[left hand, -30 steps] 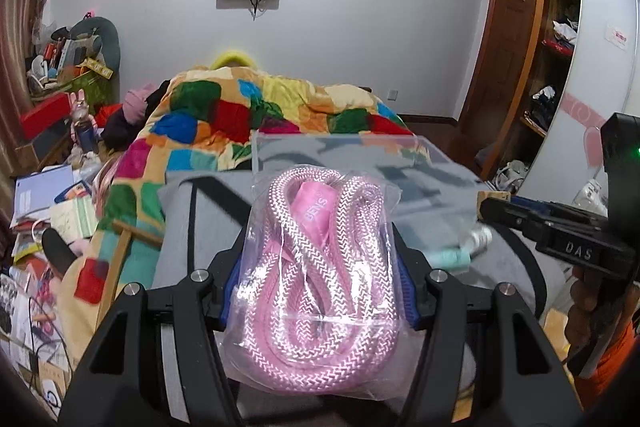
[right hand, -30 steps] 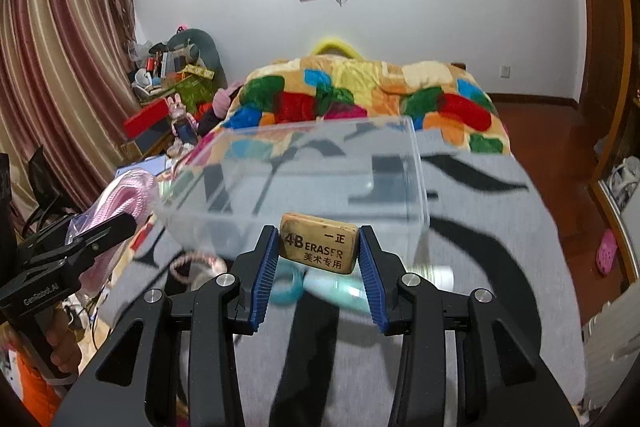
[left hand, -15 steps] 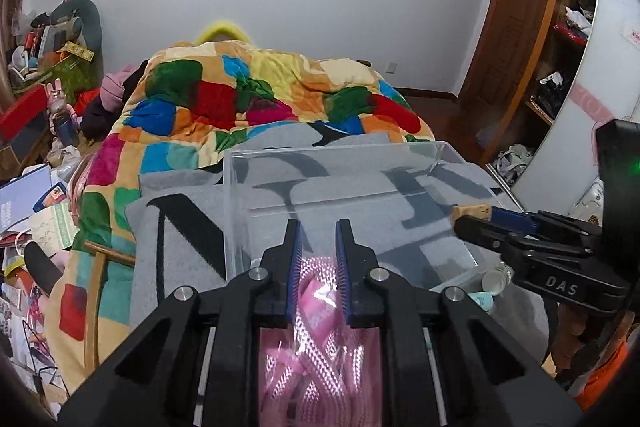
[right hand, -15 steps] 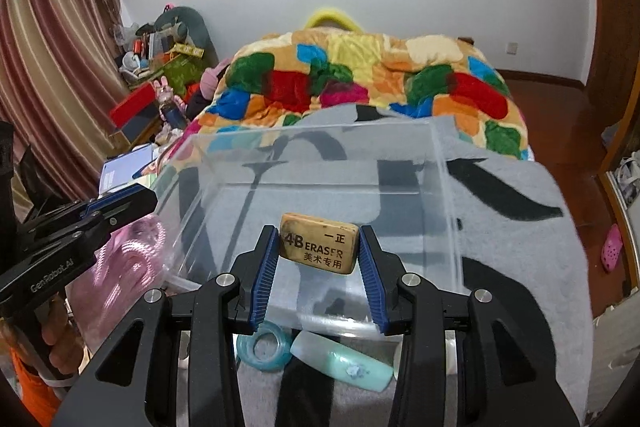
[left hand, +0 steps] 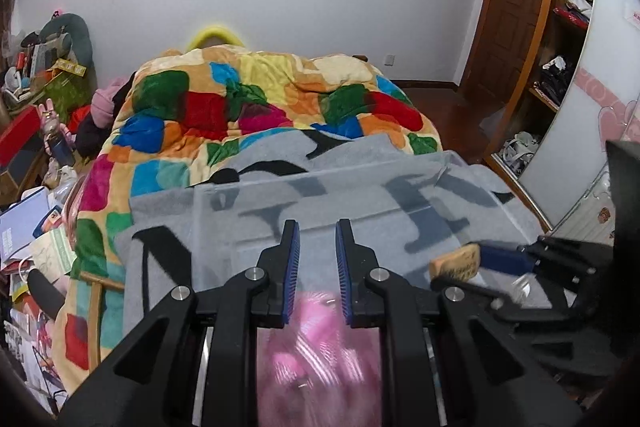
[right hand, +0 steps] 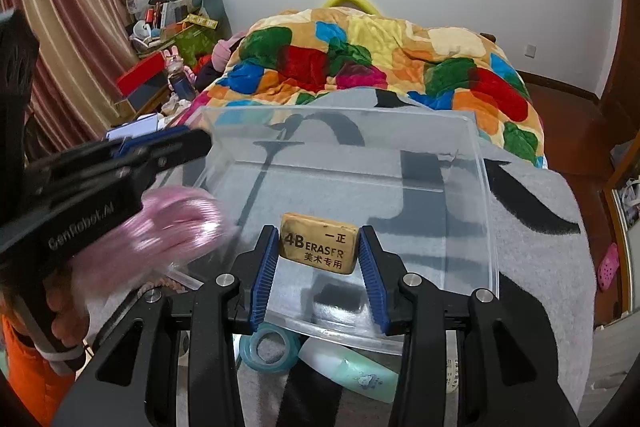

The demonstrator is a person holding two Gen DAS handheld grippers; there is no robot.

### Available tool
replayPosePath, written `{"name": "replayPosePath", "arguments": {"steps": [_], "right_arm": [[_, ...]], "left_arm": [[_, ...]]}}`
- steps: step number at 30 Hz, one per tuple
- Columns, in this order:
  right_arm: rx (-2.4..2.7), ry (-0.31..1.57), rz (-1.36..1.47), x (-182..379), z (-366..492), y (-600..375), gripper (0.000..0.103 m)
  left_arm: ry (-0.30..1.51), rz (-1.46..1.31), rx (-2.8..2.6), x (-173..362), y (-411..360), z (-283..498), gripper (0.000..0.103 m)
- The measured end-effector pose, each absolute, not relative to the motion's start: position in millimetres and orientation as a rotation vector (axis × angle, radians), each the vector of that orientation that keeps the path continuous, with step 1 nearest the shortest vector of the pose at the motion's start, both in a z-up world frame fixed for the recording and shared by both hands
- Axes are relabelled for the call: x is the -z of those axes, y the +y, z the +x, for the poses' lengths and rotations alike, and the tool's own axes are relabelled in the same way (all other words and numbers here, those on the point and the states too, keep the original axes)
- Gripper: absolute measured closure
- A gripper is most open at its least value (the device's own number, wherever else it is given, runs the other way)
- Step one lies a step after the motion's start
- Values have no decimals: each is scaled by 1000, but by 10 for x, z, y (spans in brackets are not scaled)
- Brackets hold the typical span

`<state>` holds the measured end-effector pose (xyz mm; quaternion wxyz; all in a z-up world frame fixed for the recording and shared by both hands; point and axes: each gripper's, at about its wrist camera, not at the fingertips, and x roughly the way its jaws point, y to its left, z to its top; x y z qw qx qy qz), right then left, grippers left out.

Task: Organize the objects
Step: 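Carry the rope bag into the clear box with the left tool while the right tool drops the eraser in, then grasp the braided bracelet with the left tool while the right tool grasps the white pill bottle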

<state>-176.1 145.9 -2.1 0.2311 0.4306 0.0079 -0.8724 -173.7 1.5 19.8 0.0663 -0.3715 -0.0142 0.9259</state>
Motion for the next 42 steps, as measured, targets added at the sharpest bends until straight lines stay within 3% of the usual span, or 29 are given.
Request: {"name": "replayPosePath", "arguments": {"steps": [6,9,11,14,21,28,42], "right_arm": [[2393,28,1201,55,-1770,1481,65],[2389,23,1204,63,-1760,1481,56],[2402,34,1193,51,-1737,1478,45],[2435,67,1170,14,-1695,1471,43],[2479,107,1113,-108,-1578,1504,40],[2538,173,1032,-246,-1341,1695,24],[2588,210,1178,201,-1138,2470,20]], "left_arm": [[-26,-1087,-2781,-216,77,-1619,85],[-23,-1096,-2779,-207,78,-1560,84],[-37,-1091,-2778,-225,63,-1513,76],[-38,-1069,-2792,-276,49,-1450,61],[-15,-1010,-2827,-437,21,-1251,39],[32,-1005,-2869,-484,-71,-974,10],[70,-1318,-2775,264,-389,-644,6]]}}
